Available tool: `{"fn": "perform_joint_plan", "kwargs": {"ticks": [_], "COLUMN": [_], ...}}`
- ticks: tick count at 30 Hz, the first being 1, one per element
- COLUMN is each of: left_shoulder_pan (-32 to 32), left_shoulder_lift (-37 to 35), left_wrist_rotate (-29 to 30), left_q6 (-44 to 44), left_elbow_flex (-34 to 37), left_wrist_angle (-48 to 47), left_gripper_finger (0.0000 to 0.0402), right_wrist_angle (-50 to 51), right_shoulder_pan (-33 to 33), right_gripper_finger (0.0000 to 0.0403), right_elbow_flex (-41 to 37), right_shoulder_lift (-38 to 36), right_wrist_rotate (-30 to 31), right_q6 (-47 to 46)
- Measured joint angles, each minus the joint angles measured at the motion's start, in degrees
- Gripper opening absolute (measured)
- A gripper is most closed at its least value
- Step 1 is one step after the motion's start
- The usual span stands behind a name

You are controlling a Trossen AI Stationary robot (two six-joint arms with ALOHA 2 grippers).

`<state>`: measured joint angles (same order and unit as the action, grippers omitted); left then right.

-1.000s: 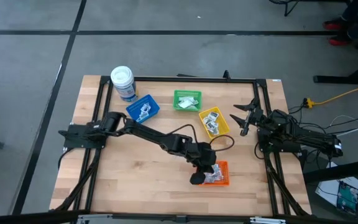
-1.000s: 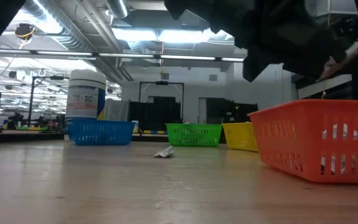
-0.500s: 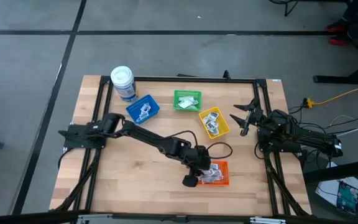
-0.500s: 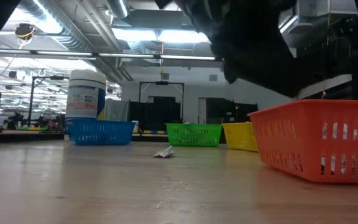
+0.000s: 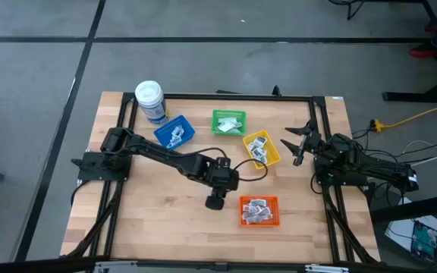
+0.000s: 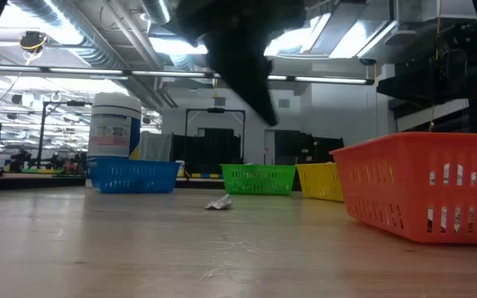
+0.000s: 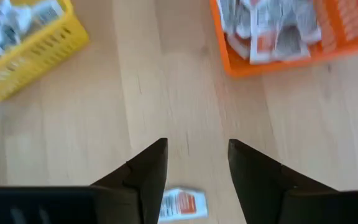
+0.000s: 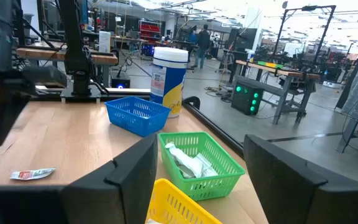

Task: Pick & Place First Aid Supplies
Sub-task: Put the white ointment pack into the orange bin

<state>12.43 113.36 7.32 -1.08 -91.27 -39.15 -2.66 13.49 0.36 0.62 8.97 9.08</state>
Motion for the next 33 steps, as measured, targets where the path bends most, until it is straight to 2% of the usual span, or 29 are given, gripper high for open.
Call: {"fn": "perform_joint_plan", "kwargs": {"ticks": [10, 17, 20, 25, 33], "left_shoulder_pan": [-3.7, -7.3, -7.3, -8.2, -9.0], "left_shoulder_lift": [-0.4, -0.4, -0.4, -0.4, -0.4], "left_wrist_rotate": [-0.3, -2.7, -3.5, -8.3, -8.6], "left_q6": [8.4, 11.6, 14.1, 16.7, 16.9], "left_elbow_flex": [9.9, 14.4, 15.5, 17.3, 18.6], "left_wrist_angle": [0.0, 2.1, 4.0, 7.5, 9.0], "left_gripper_finger": [0.0153, 0.0154, 0.0153, 0.0146, 0.0143], "right_wrist_angle": [0.0, 0.0, 0.0, 0.0, 0.0], "right_shoulder_pan": [0.0, 0.0, 0.0, 0.0, 0.0], "right_gripper_finger": [0.0236, 0.0236, 0.0236, 0.0236, 0.0236], "right_elbow_flex": [0.0, 0.0, 0.0, 0.0, 0.0], "right_shoulder_lift": [0.0, 0.0, 0.0, 0.0, 0.0], "right_wrist_rotate": [0.0, 0.0, 0.0, 0.0, 0.0], "right_q6": [0.0, 0.0, 0.0, 0.0, 0.0]}}
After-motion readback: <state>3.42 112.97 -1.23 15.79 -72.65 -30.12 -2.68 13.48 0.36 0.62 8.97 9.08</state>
